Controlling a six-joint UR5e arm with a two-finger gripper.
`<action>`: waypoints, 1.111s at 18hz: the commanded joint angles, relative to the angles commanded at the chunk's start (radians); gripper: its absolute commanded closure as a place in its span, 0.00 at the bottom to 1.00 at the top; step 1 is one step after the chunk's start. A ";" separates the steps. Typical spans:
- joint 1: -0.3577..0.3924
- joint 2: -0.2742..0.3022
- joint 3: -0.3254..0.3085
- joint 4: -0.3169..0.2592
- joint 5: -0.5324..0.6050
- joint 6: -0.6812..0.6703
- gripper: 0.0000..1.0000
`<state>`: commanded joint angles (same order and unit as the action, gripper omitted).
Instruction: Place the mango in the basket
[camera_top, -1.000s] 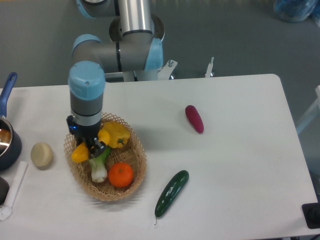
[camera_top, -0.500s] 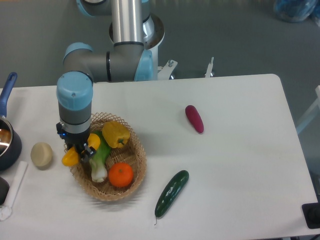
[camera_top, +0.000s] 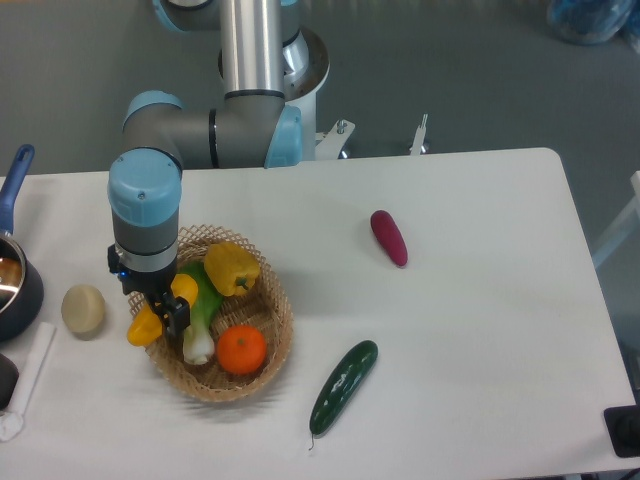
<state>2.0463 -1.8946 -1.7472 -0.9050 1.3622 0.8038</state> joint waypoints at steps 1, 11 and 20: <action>0.003 0.012 -0.005 -0.002 0.000 0.002 0.00; 0.339 0.123 0.064 0.018 0.000 0.067 0.00; 0.416 0.120 0.170 0.011 0.372 0.265 0.00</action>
<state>2.4620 -1.7748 -1.5770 -0.8943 1.7346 1.0689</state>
